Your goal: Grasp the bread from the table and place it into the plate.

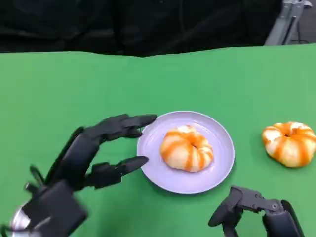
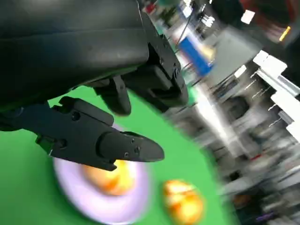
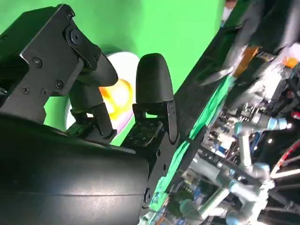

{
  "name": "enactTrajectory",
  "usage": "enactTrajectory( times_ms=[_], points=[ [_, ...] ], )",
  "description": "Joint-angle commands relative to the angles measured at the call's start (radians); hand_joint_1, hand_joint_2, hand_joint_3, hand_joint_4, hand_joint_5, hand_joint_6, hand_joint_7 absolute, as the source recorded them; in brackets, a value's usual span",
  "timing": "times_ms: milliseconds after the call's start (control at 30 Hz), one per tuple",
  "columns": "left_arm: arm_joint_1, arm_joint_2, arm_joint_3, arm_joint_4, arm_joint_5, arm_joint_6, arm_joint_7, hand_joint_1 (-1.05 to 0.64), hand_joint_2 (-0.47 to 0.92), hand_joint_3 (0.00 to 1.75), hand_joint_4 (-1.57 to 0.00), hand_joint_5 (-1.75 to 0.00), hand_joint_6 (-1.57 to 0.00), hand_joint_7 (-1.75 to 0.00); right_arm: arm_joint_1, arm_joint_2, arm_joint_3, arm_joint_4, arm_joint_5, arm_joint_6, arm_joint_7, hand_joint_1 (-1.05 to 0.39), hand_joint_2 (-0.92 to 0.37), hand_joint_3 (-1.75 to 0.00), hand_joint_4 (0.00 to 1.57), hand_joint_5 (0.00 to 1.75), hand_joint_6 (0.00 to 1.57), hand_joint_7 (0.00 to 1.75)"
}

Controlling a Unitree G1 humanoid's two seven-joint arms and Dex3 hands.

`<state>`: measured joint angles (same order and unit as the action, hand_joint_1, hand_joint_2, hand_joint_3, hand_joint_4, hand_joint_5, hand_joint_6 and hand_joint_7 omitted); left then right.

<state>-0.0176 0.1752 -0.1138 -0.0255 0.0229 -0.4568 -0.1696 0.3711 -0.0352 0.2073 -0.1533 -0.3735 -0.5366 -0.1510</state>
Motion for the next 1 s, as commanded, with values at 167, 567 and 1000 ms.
enactTrajectory(
  times_ms=[167,567,1000],
  points=[
    [0.160,-0.019,0.071,-0.049,-0.116,-0.055,-0.008,-0.08,0.79,0.55,-0.67,-1.33,-0.88,-0.70,0.008,-0.004,-0.003,-0.027,0.005,0.014,0.003,0.12,-0.21,-1.46,0.87,1.51,0.89,1.26],
    [0.288,-0.043,0.095,-0.096,-0.167,-0.041,-0.029,-0.02,0.42,1.33,-0.75,-1.64,-0.75,-1.40,0.010,-0.012,-0.009,-0.031,0.013,0.012,0.009,0.11,-0.21,-1.47,0.86,1.54,0.88,1.27],
    [0.325,-0.066,0.092,-0.117,-0.179,-0.001,-0.043,-0.04,0.40,1.40,-0.82,-1.75,-0.76,-1.61,0.012,-0.019,-0.015,-0.029,0.015,0.000,0.008,0.10,-0.20,-1.46,0.87,1.52,0.89,1.27]
  ],
)
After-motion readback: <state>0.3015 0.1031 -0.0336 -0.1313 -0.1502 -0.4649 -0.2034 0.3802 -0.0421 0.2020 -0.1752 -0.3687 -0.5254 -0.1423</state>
